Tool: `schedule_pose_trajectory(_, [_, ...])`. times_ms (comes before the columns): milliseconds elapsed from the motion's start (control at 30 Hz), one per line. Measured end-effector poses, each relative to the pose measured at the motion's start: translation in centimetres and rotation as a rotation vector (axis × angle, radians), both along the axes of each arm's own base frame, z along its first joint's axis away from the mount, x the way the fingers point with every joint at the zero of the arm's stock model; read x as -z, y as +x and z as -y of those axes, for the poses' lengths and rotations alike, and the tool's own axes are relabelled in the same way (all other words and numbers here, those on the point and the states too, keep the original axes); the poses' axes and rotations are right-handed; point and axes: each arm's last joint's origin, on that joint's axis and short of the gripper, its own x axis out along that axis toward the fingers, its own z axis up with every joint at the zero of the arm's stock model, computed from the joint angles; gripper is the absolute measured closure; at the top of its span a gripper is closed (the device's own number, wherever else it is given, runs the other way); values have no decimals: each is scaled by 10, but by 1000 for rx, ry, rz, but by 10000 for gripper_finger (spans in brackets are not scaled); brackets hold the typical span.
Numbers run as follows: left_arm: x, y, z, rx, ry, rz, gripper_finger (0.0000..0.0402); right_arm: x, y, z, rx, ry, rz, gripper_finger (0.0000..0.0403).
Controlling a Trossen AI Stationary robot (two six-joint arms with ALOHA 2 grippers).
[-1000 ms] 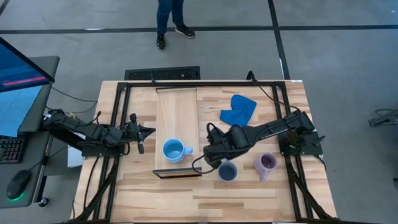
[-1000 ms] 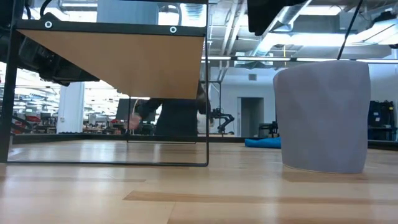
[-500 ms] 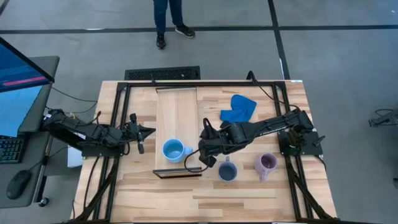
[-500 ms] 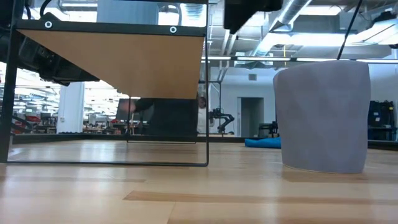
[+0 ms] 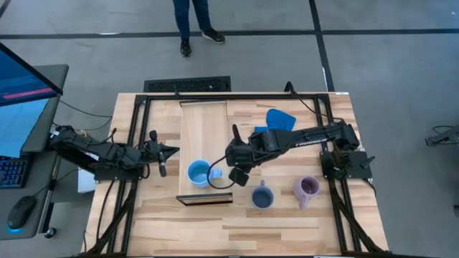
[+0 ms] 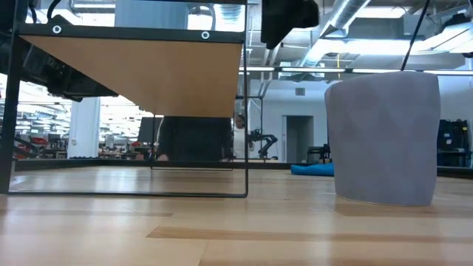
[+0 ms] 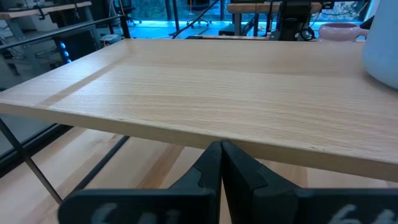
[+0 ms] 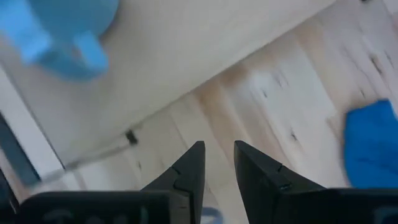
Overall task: Stack small to large cups/mugs on shelf
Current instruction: Put the blue mug on the shelf
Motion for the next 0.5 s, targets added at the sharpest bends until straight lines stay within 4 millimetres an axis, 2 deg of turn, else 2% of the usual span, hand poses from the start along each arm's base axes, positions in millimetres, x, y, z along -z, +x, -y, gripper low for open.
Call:
schedule_pose_trajectory(100, [0, 0, 0, 0, 0, 0, 401, 0, -1, -4, -144, -5, -23, 295])
schedule_pose_trajectory(233, [0, 0, 0, 0, -1, 0, 401, 1, -7, -20, -314, -45, -57, 295])
schedule_pose_trajectory(500, [0, 0, 0, 0, -1, 0, 401, 5, -32, -54, -569, -113, -212, 295])
